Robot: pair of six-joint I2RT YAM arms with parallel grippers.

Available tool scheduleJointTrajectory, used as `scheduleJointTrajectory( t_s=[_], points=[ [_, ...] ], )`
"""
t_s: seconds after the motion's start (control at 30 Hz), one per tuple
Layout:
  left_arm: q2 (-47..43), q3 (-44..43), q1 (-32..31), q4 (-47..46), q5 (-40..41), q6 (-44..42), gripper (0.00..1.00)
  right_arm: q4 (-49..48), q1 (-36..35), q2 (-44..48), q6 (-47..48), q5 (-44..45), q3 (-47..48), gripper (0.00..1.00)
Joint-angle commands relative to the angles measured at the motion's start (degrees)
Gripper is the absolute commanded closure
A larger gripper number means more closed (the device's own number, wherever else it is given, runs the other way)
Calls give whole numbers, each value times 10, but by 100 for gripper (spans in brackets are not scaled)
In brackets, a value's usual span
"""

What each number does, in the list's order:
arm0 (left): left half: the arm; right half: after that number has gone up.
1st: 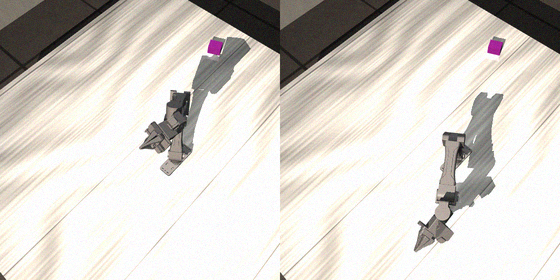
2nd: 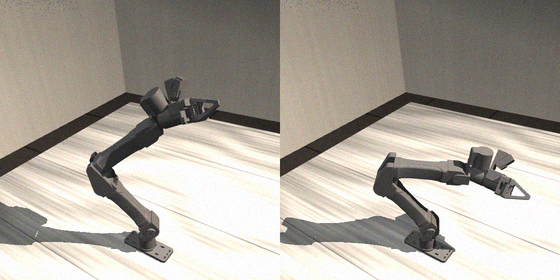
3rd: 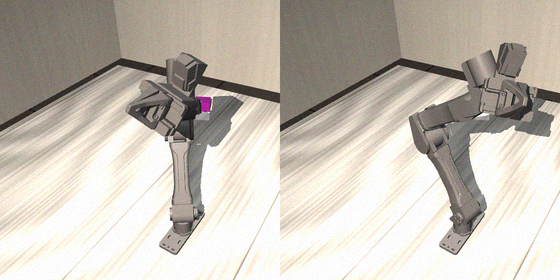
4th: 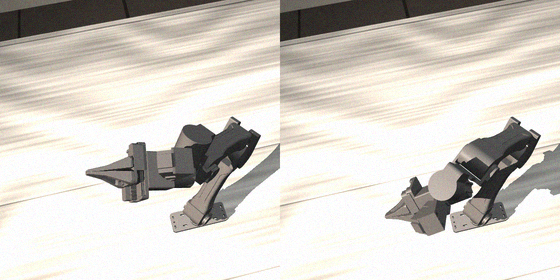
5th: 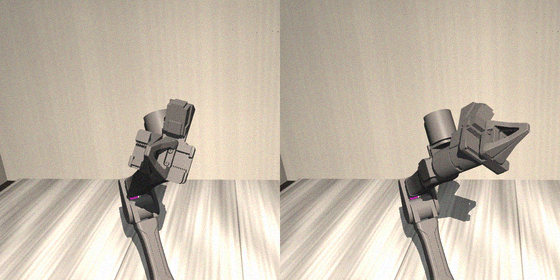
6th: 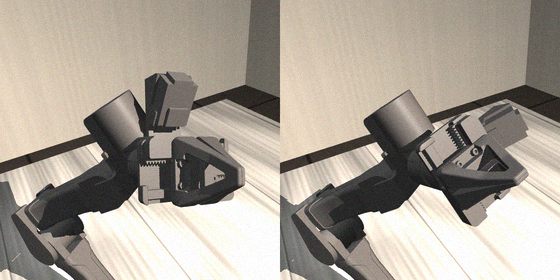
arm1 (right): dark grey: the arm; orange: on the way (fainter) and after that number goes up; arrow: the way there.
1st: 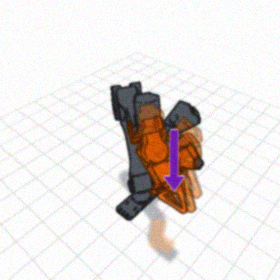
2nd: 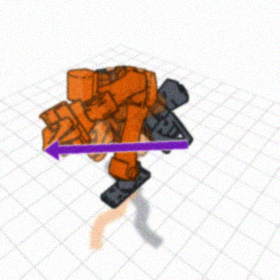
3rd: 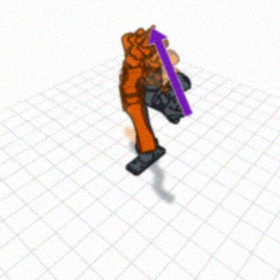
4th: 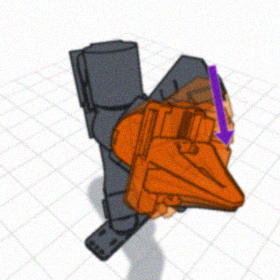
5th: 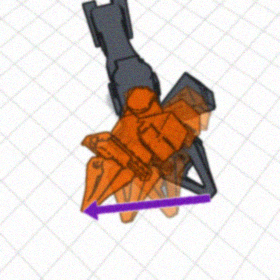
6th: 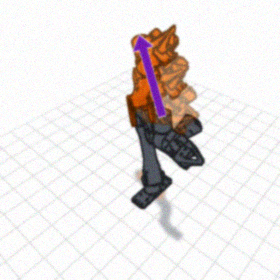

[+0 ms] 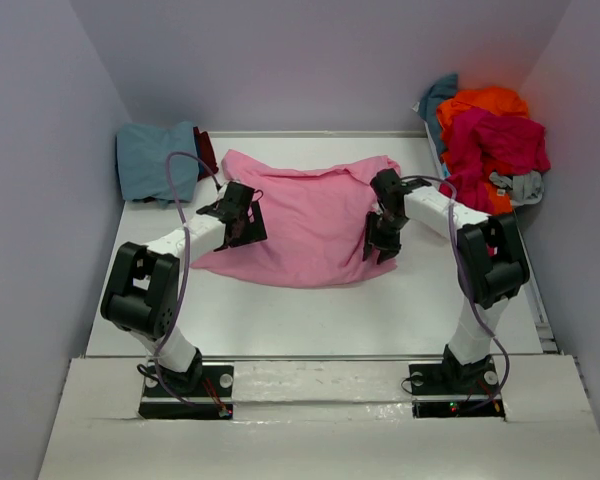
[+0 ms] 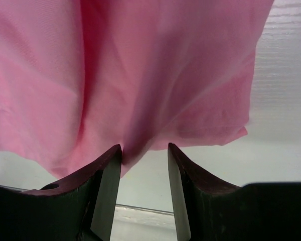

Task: Fold and stack the t-shirts
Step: Flatten the tshirt out

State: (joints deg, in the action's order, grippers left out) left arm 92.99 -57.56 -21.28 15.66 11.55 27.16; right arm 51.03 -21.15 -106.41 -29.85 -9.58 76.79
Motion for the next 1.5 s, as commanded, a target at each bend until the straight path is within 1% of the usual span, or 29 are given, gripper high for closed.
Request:
scheduleJointTrajectory(
  t_s=[0.0, 0.17, 0.27, 0.43, 0.57, 0.67, 0.77, 0.87, 1.1, 1.27, 1.33, 1.37, 1.4, 1.47],
  points=[
    [-6, 12, -2, -8, -6, 1, 3, -2, -8, 40, -9, 12, -15, 52],
    [2, 16, -2, -12, -7, -2, 3, 0, -8, 67, -14, 20, -39, 52],
    [8, 15, -2, -14, -9, -3, 3, -18, -8, 80, -24, 25, -56, 52],
    [17, 10, -2, -12, -9, -7, 3, -23, -8, 68, -29, 25, -55, 50],
    [16, 4, -2, -9, -6, -12, 3, -37, -8, 81, -39, 46, -58, 50],
    [19, 1, -2, -6, -6, -15, 3, -16, -8, 60, -39, 50, -46, 52],
    [23, -3, -2, -4, -4, -18, 3, -38, -8, 72, -52, 55, -59, 56],
    [25, -7, -2, -3, -4, -20, 3, -54, -8, 84, -63, 67, -71, 56],
    [35, -21, -2, 5, -2, -28, 3, -67, -8, 38, -63, 48, -73, 55],
    [38, -18, 4, 4, -1, -30, 3, -86, -8, -13, -58, 33, -60, 56],
    [41, -17, 4, 4, -3, -30, 3, -84, -8, -34, -52, 31, -43, 60],
    [42, -16, 4, 5, -6, -29, 3, -86, -8, -43, -51, 28, -43, 65],
    [44, -15, 9, 4, -9, -29, 4, -91, -8, -59, -50, 25, -38, 76],
    [46, -11, 9, 3, -14, -27, 5, -90, -8, -75, -48, 18, -32, 82]
  ],
)
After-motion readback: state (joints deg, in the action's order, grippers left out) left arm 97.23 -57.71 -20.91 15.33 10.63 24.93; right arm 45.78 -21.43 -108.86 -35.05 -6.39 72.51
